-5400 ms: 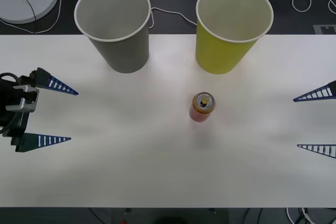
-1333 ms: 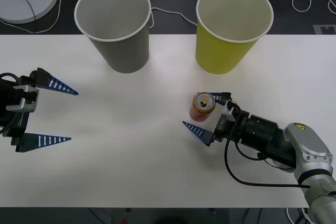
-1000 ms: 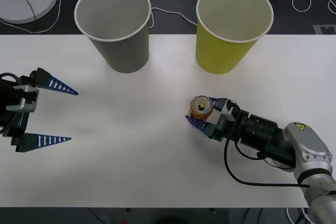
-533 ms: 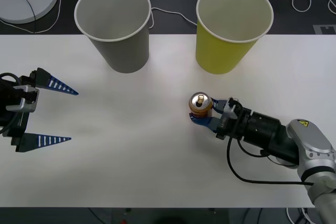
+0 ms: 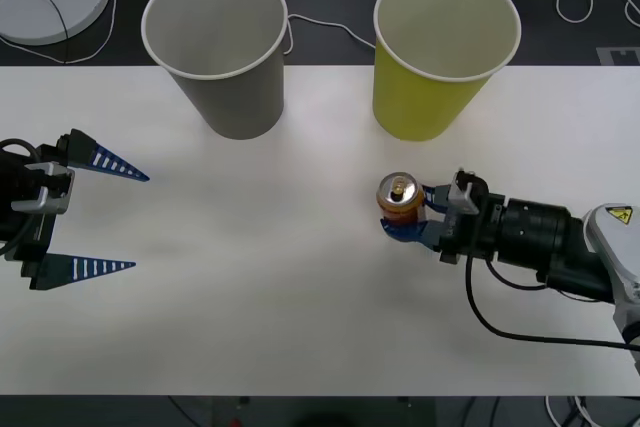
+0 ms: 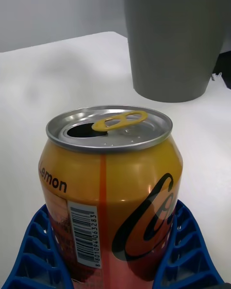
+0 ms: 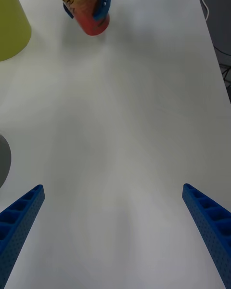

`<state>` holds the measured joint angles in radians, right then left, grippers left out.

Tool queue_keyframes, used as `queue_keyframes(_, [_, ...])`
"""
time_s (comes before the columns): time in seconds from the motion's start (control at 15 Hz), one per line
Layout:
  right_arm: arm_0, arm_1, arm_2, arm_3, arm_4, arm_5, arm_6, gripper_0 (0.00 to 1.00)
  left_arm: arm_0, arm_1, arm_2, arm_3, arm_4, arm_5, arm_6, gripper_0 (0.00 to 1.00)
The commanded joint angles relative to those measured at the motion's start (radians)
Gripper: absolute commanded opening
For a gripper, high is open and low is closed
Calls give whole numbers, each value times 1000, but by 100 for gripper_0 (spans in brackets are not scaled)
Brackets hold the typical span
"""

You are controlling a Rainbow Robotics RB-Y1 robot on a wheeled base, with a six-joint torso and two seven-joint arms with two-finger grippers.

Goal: Put the can into the green bin and the plastic bottle into the gray bin

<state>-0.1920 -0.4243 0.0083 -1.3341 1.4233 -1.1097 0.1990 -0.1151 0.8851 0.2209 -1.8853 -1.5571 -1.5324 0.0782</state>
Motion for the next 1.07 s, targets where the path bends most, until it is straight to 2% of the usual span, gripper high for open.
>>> queue_keyframes(0.07, [85, -50, -19, -201, 92, -1, -204, 0, 0, 0, 0, 0, 0, 0, 0, 100])
queue_keyframes(0.4, [194, -114, -67, -545, 307, -6, -616, 0, 0, 0, 0, 0, 0, 0, 0, 100])
queue_keyframes(0.67, [198, -154, -128, -748, 448, -122, -969, 0, 0, 0, 0, 0, 0, 0, 0, 100])
queue_keyframes(0.87, [198, -217, -169, -873, 482, -203, -1214, 0, 0, 0, 0, 0, 0, 0, 0, 100])
queue_keyframes(1.07, [172, -294, -209, -939, 482, -269, -1388, 0, 0, 0, 0, 0, 0, 0, 0, 100])
